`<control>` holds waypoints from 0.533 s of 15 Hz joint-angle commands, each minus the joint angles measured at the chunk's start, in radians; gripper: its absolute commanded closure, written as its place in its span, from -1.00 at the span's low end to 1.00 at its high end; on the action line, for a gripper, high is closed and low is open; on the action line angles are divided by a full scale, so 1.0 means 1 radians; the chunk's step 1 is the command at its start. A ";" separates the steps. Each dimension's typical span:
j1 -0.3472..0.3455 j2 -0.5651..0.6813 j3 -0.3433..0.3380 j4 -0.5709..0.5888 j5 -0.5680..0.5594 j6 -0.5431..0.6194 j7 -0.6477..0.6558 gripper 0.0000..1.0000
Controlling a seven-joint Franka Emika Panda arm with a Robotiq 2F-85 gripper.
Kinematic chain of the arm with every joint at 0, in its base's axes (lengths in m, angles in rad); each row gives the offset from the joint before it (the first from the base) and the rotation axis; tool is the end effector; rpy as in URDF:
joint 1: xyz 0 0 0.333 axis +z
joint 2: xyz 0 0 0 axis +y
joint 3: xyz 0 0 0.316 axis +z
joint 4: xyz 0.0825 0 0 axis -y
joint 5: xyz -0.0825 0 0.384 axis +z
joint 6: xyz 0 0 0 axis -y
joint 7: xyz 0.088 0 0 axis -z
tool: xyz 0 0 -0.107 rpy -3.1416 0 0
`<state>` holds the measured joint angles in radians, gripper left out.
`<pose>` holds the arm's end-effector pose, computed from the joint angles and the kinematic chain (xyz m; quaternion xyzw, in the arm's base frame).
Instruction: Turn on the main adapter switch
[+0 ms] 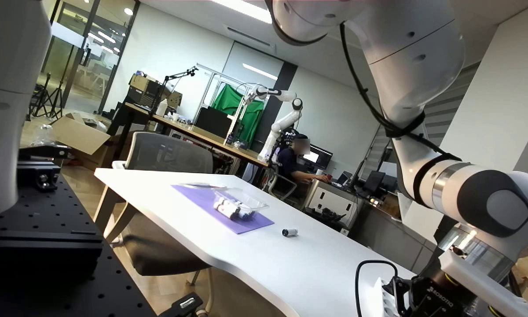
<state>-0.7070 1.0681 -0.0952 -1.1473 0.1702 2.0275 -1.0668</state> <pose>0.5353 -0.5118 0.1286 -0.9896 -0.1077 0.0311 0.0906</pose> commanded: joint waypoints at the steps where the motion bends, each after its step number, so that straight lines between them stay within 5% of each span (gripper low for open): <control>1: 0.010 0.016 0.000 0.010 -0.006 0.026 -0.004 1.00; 8: 0.049 -0.022 -0.009 -0.093 -0.023 0.137 0.007 1.00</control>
<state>-0.6852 1.0625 -0.1003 -1.1635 0.1543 2.0683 -1.0691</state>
